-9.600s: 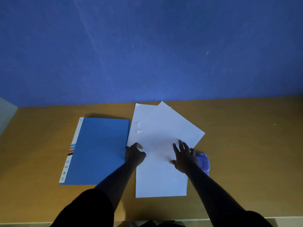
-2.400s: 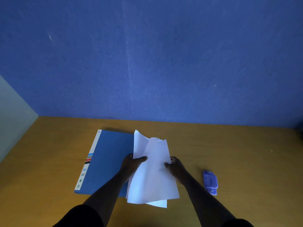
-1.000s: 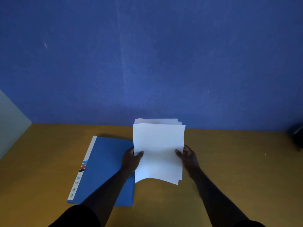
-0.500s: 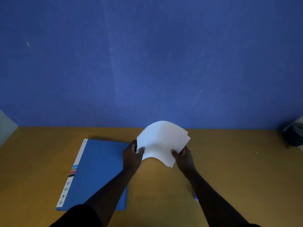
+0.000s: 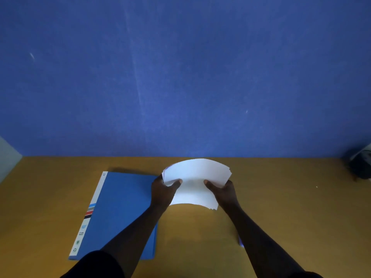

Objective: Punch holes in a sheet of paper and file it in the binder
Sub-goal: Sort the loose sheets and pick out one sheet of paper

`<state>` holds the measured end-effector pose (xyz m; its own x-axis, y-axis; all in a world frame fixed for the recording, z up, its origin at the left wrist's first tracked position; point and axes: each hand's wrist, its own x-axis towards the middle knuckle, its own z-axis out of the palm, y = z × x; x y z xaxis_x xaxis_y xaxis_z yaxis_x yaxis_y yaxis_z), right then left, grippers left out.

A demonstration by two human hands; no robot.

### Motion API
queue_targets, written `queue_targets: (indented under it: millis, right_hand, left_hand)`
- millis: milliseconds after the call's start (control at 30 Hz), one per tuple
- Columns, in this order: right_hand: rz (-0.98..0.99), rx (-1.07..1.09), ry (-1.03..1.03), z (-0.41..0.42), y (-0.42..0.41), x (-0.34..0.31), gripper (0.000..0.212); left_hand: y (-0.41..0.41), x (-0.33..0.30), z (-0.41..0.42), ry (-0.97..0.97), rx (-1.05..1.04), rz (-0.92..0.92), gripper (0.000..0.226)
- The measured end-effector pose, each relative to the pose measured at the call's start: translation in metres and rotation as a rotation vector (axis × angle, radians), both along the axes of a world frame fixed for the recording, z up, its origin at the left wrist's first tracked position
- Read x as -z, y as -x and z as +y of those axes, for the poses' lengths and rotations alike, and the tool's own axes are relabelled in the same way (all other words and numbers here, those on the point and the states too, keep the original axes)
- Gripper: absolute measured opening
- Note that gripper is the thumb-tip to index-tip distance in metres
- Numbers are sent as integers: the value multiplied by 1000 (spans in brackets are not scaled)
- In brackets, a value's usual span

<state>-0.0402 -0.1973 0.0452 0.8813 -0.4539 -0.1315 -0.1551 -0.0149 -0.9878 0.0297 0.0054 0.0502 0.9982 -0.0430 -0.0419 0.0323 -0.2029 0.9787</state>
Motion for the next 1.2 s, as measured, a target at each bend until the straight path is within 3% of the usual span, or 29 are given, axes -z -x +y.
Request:
queue_targets:
  millis: [233, 433, 800, 933, 1100, 1200]
  right_hand:
    - [35, 0, -34, 3, 0, 4, 19]
    - [61, -29, -118, -2, 7, 10, 28]
    - [64, -46, -87, -6, 12, 13, 27]
    - [118, -63, 29, -8, 10, 13, 21]
    - [163, -127, 214, -15, 11, 7, 14]
    - [143, -113, 150, -19, 16, 5, 10]
  left_hand:
    - [-1, 2, -1, -23, 13, 85, 25]
    - [2, 3, 0, 29, 48, 148, 20]
    - [2, 8, -1, -40, 54, 160, 20]
    - [1, 7, -3, -53, 46, 155, 16]
    - [-8, -3, 5, 143, -58, 207, 19]
    - [-13, -9, 13, 289, -142, 268, 24]
